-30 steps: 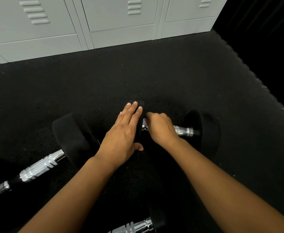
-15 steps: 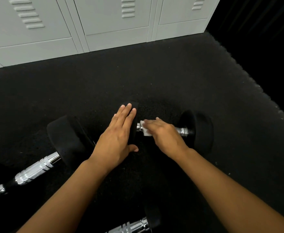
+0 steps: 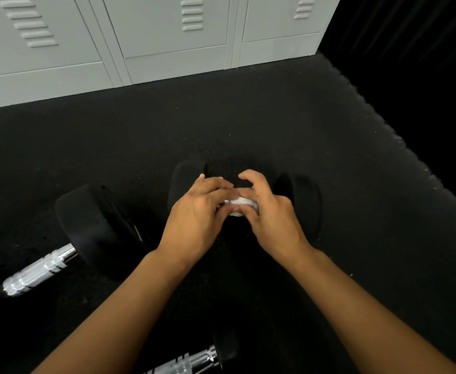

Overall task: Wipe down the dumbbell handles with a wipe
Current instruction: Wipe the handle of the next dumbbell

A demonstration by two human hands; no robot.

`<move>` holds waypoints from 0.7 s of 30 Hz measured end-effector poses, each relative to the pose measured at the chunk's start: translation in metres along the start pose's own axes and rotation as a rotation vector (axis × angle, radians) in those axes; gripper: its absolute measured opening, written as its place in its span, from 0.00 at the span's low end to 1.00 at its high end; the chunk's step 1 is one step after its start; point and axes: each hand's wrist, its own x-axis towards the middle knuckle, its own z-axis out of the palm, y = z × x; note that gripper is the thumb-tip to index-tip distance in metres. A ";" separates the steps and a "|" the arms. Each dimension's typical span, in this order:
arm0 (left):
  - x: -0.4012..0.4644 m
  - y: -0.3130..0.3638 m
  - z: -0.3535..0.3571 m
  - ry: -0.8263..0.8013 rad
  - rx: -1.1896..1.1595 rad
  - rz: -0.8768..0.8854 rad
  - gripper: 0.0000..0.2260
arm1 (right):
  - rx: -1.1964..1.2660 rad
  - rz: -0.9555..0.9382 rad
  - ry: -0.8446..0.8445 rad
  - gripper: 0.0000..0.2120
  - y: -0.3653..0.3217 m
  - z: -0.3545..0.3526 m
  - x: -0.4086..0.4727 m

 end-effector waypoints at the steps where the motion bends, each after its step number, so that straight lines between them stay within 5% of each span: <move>1: 0.001 0.001 0.001 0.001 0.004 0.018 0.09 | 0.019 0.015 -0.012 0.26 0.001 -0.002 -0.001; 4: 0.006 0.003 0.005 0.006 0.046 0.043 0.07 | 0.030 0.049 -0.046 0.29 0.008 -0.008 -0.003; 7: 0.013 0.003 0.016 -0.028 0.162 0.088 0.06 | -0.267 0.032 0.111 0.27 0.022 -0.020 -0.005; 14: 0.018 0.002 0.037 -0.423 0.500 0.131 0.31 | -0.377 0.206 0.183 0.24 0.047 -0.014 -0.022; 17: 0.014 0.004 0.045 -0.540 0.478 0.050 0.29 | -0.362 0.196 0.199 0.26 0.051 -0.009 -0.024; 21: 0.031 -0.003 0.054 -0.489 0.281 -0.088 0.27 | -0.361 0.193 0.228 0.26 0.053 -0.005 -0.024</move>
